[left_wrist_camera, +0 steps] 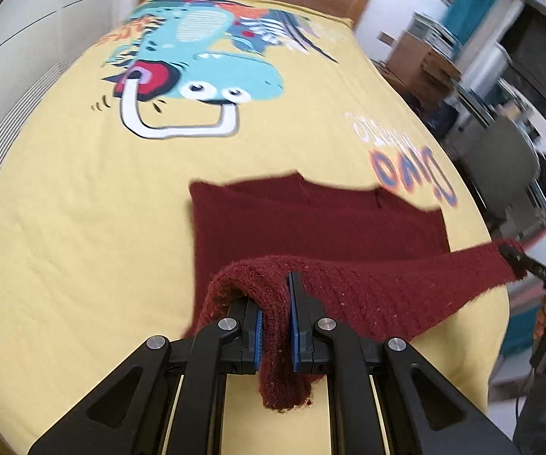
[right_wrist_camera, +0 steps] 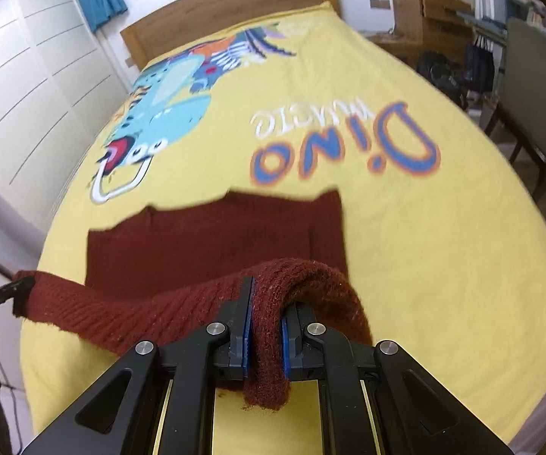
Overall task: Fold small clothes
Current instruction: 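Grasp the sweater hem with the left gripper while the right gripper grasps the hem, then fold the hem up toward the collar with both grippers and release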
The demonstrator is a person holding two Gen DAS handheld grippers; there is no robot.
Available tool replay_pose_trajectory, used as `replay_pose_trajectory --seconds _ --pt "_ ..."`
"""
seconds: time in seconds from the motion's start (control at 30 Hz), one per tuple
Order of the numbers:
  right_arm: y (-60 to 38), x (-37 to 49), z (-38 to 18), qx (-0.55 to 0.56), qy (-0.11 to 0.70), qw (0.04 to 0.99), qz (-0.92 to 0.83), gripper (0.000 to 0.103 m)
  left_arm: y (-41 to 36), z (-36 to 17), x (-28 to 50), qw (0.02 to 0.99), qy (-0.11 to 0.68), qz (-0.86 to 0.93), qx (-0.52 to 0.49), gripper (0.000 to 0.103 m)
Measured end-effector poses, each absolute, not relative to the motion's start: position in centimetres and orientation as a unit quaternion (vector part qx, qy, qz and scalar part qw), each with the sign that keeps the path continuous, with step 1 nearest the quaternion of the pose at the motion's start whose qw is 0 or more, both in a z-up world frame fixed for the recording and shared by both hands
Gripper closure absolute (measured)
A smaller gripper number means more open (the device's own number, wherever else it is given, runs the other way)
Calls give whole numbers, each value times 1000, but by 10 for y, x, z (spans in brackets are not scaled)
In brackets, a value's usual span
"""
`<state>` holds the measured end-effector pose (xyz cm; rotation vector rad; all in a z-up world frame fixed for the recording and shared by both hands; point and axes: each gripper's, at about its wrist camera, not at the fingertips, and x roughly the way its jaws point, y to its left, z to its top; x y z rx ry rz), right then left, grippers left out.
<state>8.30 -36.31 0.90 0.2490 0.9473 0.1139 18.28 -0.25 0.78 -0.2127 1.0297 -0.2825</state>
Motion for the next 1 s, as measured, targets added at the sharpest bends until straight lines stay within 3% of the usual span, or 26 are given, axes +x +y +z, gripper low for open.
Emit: replay_pose_trajectory --seconds 0.2,0.47,0.57,0.67,0.7,0.73,0.77,0.8,0.83,1.0 --pt "-352 143 1 96 470 876 46 92 -1 -22 230 854 504 -96 -89 94" --pt "-341 190 -65 99 518 849 25 90 -15 -90 257 840 538 -56 -41 90" --pt "-340 196 -78 102 528 843 12 87 -14 -103 260 828 555 -57 -54 73" --pt "-338 197 -81 97 528 844 8 57 -14 -97 258 832 549 -56 -59 63" --pt "-338 197 -79 92 525 846 6 41 -15 -94 257 833 547 -58 -57 48" --pt "-337 196 -77 90 519 850 5 34 -17 -90 256 835 544 -61 -56 39" --pt "-338 195 -74 92 515 852 7 33 -19 -87 255 837 541 -64 -55 25" --pt "-338 194 -72 94 511 855 8 29 -22 -82 254 840 535 -66 -53 17" --pt "-338 194 -67 96 504 858 7 22 -24 -76 252 844 530 -67 -50 14" --pt "-335 187 -46 95 474 875 12 18 -38 -52 243 853 513 -82 -44 1"
